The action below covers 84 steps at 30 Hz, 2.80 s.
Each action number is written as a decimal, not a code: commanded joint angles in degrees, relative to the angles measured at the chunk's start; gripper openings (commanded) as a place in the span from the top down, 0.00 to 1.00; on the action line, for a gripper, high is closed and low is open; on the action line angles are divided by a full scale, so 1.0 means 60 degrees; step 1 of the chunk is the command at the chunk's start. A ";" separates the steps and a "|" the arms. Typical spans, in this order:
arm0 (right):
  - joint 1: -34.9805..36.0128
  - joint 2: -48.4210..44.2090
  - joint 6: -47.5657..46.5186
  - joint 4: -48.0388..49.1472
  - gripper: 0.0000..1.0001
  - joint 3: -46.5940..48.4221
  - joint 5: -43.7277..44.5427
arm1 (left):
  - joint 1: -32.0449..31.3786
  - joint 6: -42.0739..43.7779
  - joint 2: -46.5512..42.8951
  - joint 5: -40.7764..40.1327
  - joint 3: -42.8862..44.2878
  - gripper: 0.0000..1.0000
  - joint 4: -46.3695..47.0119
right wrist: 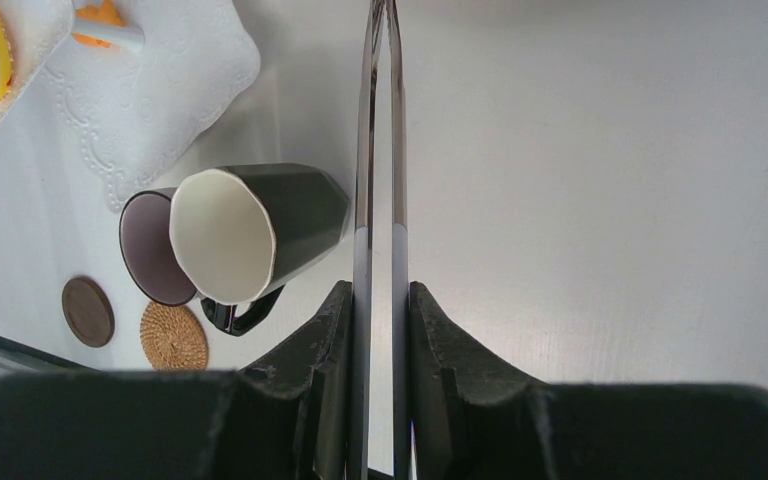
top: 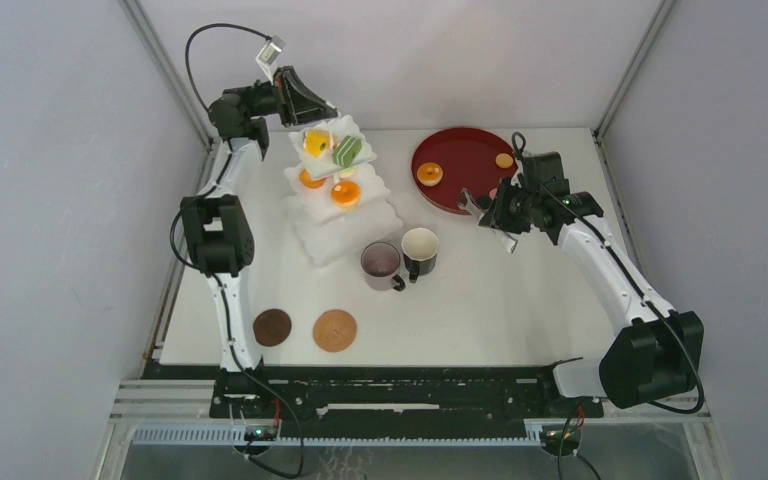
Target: Serve the afternoon tea
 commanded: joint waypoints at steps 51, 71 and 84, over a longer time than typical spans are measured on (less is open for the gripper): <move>0.0068 -0.0350 0.0140 0.0428 0.95 0.0360 -0.0111 | -0.1022 1.2350 -0.5099 -0.7960 -0.3078 1.00 -1.2388; 0.0057 -0.0819 0.0496 0.0756 0.94 0.0200 0.1189 | -0.1539 1.0645 -0.5684 -0.9975 -0.4813 1.00 -0.9502; -0.0782 0.0528 0.0972 0.1918 0.87 0.0305 0.1407 | -0.1646 1.0309 -0.5172 -0.9469 -0.4434 0.88 -0.9673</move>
